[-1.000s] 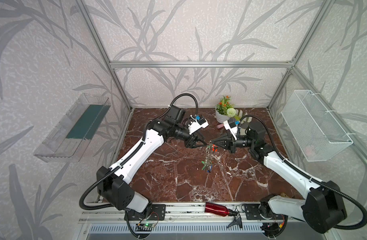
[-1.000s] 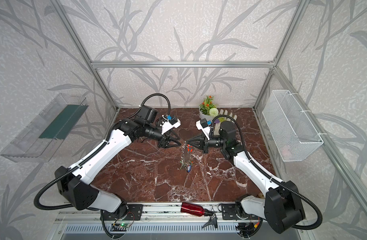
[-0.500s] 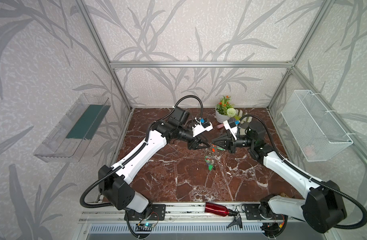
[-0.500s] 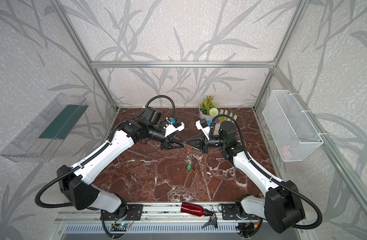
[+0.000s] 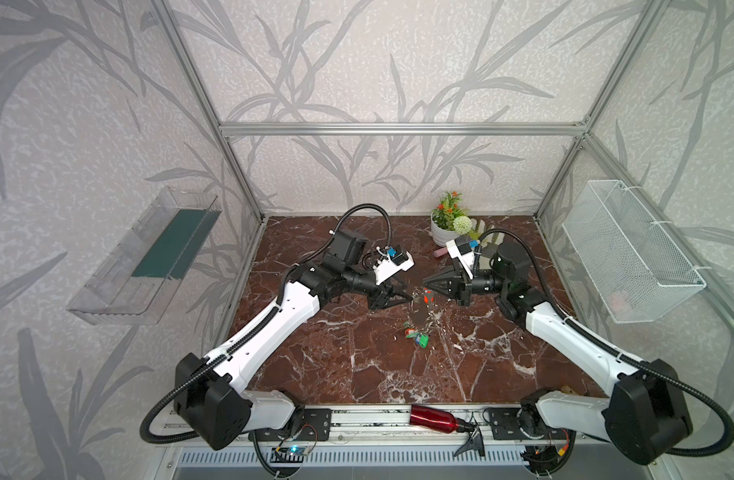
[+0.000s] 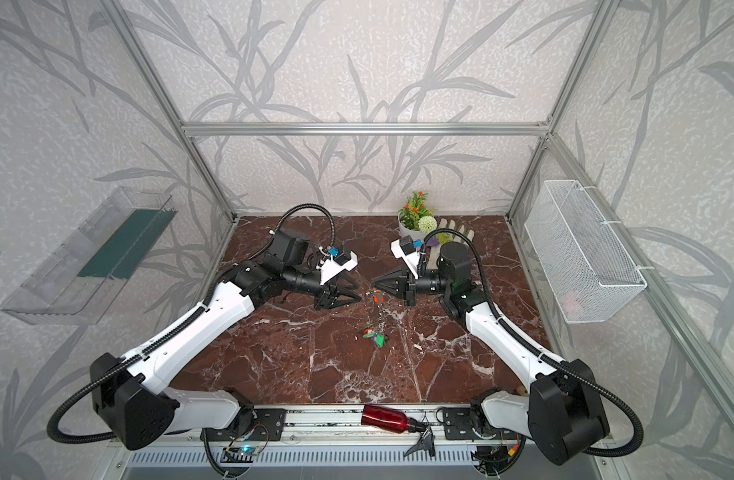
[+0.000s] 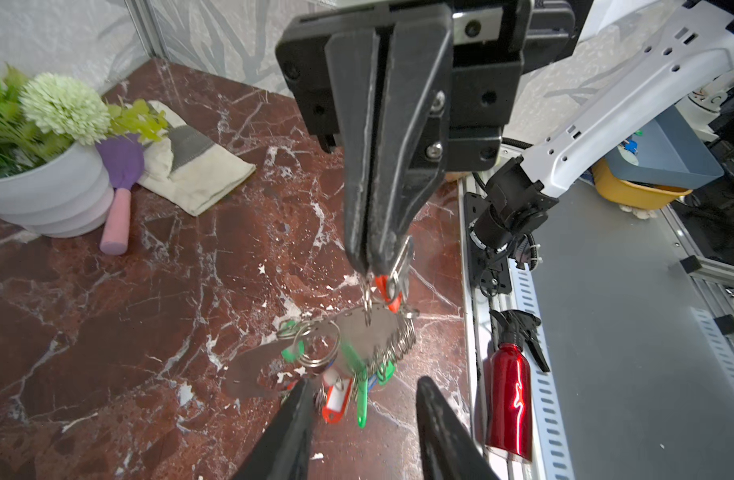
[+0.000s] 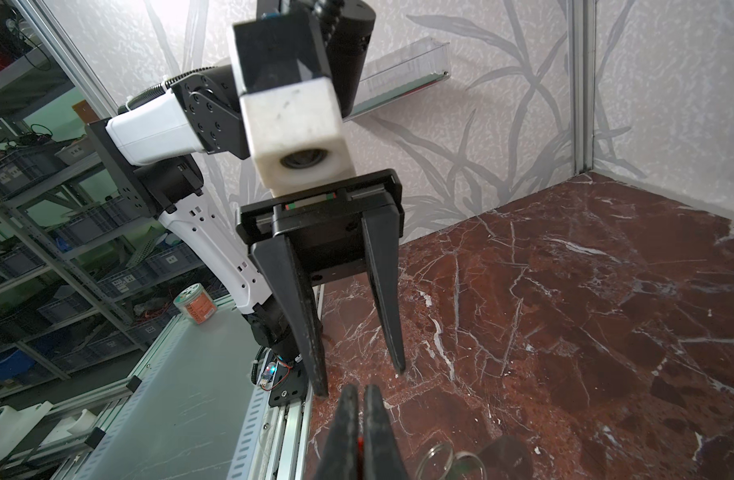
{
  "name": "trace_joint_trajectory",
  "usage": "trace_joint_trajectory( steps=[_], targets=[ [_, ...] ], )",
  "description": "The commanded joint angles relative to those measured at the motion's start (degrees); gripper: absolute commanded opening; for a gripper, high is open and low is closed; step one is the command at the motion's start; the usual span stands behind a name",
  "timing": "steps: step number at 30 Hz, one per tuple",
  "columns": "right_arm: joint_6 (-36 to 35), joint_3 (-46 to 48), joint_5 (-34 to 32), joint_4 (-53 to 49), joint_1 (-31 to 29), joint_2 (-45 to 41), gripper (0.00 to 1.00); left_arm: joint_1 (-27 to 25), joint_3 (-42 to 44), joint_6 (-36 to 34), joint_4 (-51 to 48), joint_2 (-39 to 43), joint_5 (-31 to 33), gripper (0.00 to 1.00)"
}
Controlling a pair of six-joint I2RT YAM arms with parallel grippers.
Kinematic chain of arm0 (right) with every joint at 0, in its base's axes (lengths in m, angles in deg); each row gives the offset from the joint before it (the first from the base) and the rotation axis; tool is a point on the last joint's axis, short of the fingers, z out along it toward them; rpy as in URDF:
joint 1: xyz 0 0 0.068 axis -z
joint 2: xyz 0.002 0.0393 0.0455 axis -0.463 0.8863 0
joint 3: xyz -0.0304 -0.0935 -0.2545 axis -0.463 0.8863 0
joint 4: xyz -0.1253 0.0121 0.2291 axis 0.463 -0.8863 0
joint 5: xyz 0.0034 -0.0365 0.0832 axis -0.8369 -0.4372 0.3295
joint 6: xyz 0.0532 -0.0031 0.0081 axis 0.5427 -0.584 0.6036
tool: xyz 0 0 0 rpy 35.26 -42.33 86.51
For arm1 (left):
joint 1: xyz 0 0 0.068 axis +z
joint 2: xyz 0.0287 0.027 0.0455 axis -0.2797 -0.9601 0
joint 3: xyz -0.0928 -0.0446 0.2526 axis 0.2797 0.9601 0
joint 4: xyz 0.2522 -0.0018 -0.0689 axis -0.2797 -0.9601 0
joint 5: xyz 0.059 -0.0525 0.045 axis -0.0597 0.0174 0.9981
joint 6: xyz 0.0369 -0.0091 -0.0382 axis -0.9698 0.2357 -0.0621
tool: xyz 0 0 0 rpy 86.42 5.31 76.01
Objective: Put the keys on the keyring
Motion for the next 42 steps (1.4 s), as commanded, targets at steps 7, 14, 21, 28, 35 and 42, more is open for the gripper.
trace_joint_trajectory(
  steps=[7, 14, 21, 28, 35, 42],
  targets=[
    [2.68, -0.18, 1.69, 5.82, -0.33, 0.06, 0.0, -2.99, 11.57, 5.38, 23.08, 5.66, 8.61, 0.44],
    [2.77, -0.19, 1.44, 5.69, -0.42, 0.16, 0.0, -5.7, 10.74, 3.7, 24.67, 3.44, 11.38, 0.43],
    [2.95, -0.28, 1.53, 5.49, -0.35, 0.11, 0.0, -7.19, 10.76, 2.47, 23.72, 2.69, 12.89, 0.4],
    [3.38, -0.2, 1.62, 6.08, -0.46, 0.19, 0.0, -7.6, 10.43, 2.84, 24.1, 2.12, 13.99, 0.33],
    [3.64, -0.11, 1.79, 6.39, -0.45, 0.23, 0.0, -7.57, 9.96, 3.2, 24.03, 1.59, 14.91, 0.16],
    [3.91, 0.03, 2.03, 6.77, -0.53, 0.46, 0.0, -7.59, 9.88, 3.57, 24.2, 1.59, 15.05, 0.1]
  ],
)
